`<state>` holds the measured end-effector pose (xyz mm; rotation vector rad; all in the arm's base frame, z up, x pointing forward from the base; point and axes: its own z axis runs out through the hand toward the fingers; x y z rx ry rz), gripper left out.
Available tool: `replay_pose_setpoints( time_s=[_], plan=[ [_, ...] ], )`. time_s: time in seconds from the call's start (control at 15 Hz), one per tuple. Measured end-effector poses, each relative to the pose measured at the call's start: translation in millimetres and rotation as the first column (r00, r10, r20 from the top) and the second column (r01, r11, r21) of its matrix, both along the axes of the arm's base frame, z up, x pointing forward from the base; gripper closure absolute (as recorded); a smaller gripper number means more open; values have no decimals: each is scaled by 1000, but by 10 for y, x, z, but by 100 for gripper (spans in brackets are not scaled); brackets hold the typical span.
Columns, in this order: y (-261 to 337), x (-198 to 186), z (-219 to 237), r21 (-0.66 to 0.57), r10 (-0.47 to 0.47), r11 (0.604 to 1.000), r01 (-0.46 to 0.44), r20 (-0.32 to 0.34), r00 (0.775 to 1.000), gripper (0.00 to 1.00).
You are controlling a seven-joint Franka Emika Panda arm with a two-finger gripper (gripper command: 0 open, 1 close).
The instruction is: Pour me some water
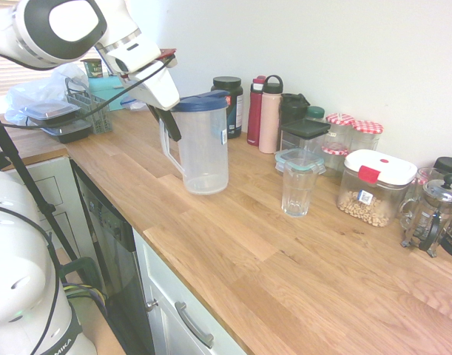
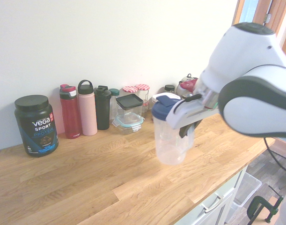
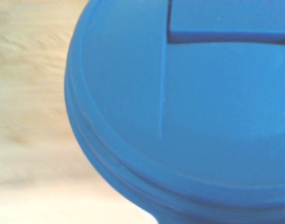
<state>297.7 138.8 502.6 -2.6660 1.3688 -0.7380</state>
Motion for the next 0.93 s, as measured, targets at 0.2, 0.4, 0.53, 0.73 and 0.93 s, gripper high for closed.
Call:
replay_pose_setpoints(
  time_s=[0.2, 0.4, 0.53, 0.73, 0.93],
  plan=[
    [463, 494, -42, 7, -53, 999, 53, -10, 999, 100],
    [757, 896, -81, 14, -136, 991, 137, -13, 991, 100],
    [926, 1048, -107, 45, -149, 988, 149, -20, 989, 100],
    [1142, 1155, -214, 88, -124, 988, 124, 2, 992, 100],
    [1177, 1260, -374, 109, -95, 990, 91, 26, 995, 100]
  ],
)
